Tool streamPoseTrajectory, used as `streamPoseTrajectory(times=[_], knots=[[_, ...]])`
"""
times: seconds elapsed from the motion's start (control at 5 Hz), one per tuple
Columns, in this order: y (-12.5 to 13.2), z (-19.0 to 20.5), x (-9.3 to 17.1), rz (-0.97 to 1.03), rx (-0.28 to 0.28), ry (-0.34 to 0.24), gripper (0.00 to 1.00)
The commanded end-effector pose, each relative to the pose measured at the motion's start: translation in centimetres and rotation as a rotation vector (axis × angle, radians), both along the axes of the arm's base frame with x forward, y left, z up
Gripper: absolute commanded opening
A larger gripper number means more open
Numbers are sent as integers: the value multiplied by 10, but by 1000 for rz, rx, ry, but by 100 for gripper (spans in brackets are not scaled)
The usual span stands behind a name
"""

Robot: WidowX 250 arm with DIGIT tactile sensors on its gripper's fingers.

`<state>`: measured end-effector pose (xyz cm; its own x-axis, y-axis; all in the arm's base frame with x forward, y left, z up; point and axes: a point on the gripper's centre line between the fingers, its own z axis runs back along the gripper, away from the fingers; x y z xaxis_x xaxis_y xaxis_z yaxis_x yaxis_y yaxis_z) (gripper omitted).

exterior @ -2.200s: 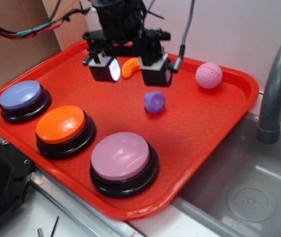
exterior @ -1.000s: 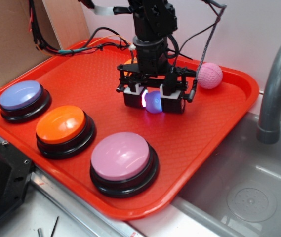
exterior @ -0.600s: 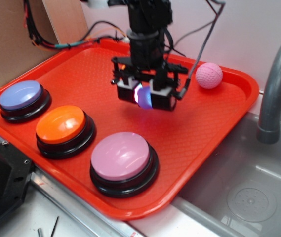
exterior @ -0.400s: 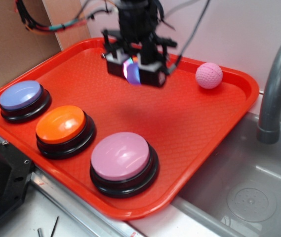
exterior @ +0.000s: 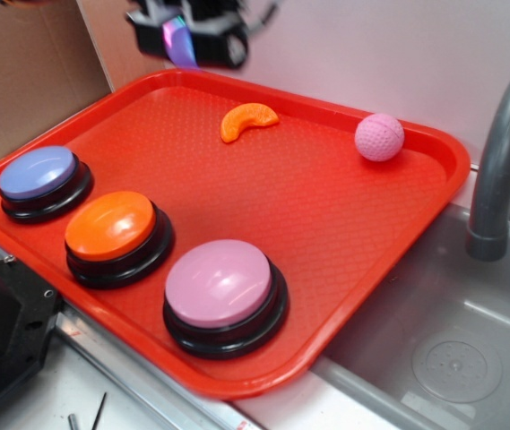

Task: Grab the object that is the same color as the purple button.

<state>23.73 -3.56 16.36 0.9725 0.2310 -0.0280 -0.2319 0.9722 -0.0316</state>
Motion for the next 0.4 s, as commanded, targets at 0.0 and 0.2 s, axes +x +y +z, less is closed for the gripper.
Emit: streamPoseTrajectory(times=[0.0, 0.2], knots=[[28, 46, -5, 145, -25, -99, 0], [29, 39, 2, 159, 32, -59, 0]])
